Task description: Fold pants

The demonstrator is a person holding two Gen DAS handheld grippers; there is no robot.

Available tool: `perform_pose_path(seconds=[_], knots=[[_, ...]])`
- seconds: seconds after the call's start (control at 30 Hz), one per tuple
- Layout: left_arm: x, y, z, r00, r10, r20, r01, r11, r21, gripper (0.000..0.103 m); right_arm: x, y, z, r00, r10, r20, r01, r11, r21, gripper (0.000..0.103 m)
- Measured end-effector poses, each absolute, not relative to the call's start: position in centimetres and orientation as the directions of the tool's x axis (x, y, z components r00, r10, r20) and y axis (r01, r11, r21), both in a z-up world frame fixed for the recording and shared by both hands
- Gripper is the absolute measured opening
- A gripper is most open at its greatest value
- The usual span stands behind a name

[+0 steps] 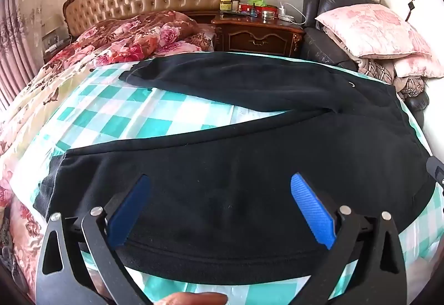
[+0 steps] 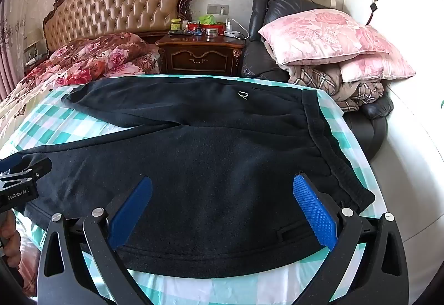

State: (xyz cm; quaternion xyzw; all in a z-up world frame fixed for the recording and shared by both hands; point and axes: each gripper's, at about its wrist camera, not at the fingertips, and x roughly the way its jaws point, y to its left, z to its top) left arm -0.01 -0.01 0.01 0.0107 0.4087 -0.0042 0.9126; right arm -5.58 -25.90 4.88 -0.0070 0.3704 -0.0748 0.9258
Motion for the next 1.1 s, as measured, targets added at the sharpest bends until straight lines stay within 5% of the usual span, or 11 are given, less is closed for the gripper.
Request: perform_pose_path(seconds=[1.1], knots=[[-0.5, -0.8, 0.4, 0.665, 0.004, -0.746, 0.029, 0.999, 0.031, 0.101, -5.5, -26.5, 5.4, 0.716, -0.151, -0.682, 0.153, 0.987, -0.058, 0.099]])
